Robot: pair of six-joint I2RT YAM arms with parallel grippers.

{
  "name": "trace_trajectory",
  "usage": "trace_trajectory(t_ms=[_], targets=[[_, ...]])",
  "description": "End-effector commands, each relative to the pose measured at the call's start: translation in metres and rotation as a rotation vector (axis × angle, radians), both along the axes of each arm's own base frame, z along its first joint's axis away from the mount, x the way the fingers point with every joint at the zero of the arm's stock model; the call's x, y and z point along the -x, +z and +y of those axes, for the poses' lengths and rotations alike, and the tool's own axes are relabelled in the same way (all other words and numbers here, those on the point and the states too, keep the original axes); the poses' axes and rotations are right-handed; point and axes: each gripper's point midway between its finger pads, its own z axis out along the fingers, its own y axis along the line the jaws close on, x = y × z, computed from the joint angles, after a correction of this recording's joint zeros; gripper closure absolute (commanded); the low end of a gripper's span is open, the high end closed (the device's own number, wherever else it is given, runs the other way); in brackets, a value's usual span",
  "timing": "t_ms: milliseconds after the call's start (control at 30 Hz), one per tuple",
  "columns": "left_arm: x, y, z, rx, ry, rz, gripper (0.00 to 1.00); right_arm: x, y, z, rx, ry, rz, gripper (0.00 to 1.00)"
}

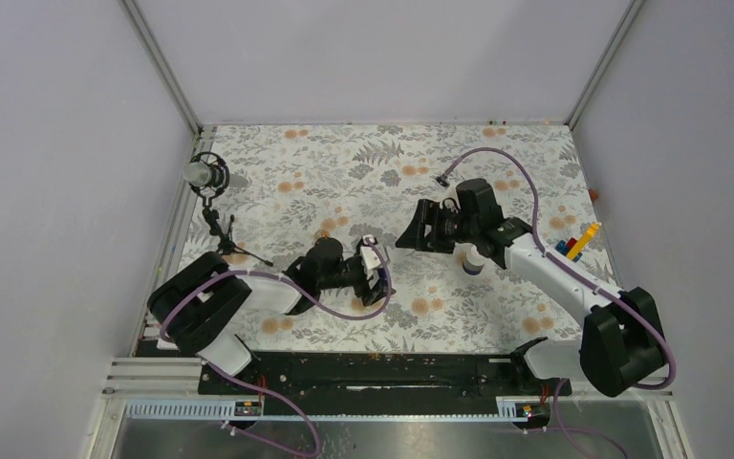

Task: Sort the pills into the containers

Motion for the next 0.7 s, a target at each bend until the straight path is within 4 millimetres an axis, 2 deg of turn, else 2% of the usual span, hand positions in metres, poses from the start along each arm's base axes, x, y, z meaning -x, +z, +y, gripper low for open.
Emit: trace_trajectory(t_ms=[0, 133, 333, 533, 667], targets=[[-0.008, 0.021, -0.028, 0.074, -0.050, -0.129, 0.89, 0.010, -0.020, -0.023, 0.159, -0.015, -0.025, 0.27], [-0.006, 0.014, -0.041, 0.066, -0.081, -0.131, 0.89, 0.021, -0.034, -0.022, 0.242, 0.015, -0.033, 0.33], [-0.005, 0.006, -0.049, 0.081, -0.082, -0.114, 0.88, 0.031, -0.051, -0.012, 0.242, 0.055, 0.008, 0.47], [-0.005, -0.001, -0.052, 0.076, -0.077, -0.110, 0.88, 0.033, -0.057, -0.005, 0.239, 0.076, 0.012, 0.50], [-0.005, -0.004, -0.051, 0.066, -0.074, -0.107, 0.88, 0.033, -0.057, 0.000, 0.218, 0.088, 0.008, 0.47]])
